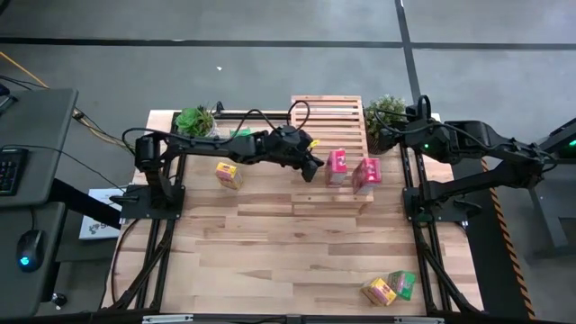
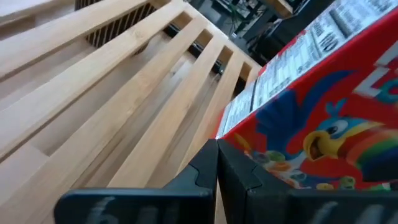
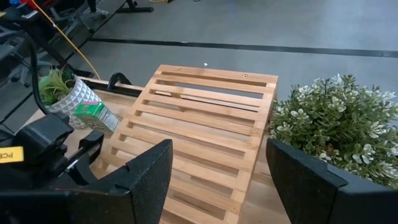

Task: Stack cereal on shelf
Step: Put the red cereal box on the shelf aligned with the other red cereal box

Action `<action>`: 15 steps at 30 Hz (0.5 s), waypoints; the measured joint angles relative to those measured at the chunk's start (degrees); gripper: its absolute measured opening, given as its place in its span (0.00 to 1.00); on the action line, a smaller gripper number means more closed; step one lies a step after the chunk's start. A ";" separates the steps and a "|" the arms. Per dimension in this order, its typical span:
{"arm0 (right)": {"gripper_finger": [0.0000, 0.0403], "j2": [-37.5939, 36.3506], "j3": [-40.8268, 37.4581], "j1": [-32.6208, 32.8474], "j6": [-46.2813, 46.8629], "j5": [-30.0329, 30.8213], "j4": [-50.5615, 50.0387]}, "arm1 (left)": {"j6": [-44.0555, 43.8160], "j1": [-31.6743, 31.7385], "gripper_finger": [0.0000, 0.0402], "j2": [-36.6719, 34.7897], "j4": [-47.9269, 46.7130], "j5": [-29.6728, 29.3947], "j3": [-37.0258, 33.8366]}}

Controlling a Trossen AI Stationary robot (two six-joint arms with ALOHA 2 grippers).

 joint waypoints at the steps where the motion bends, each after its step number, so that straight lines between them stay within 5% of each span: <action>1: 0.63 0.00 0.00 0.02 0.00 0.00 -0.01 | 0.02 0.00 0.00 -0.02 0.17 0.01 0.12; 15: 0.63 0.00 0.02 0.00 0.00 -0.09 -0.20 | 0.12 0.09 0.00 -0.55 -0.85 0.05 0.11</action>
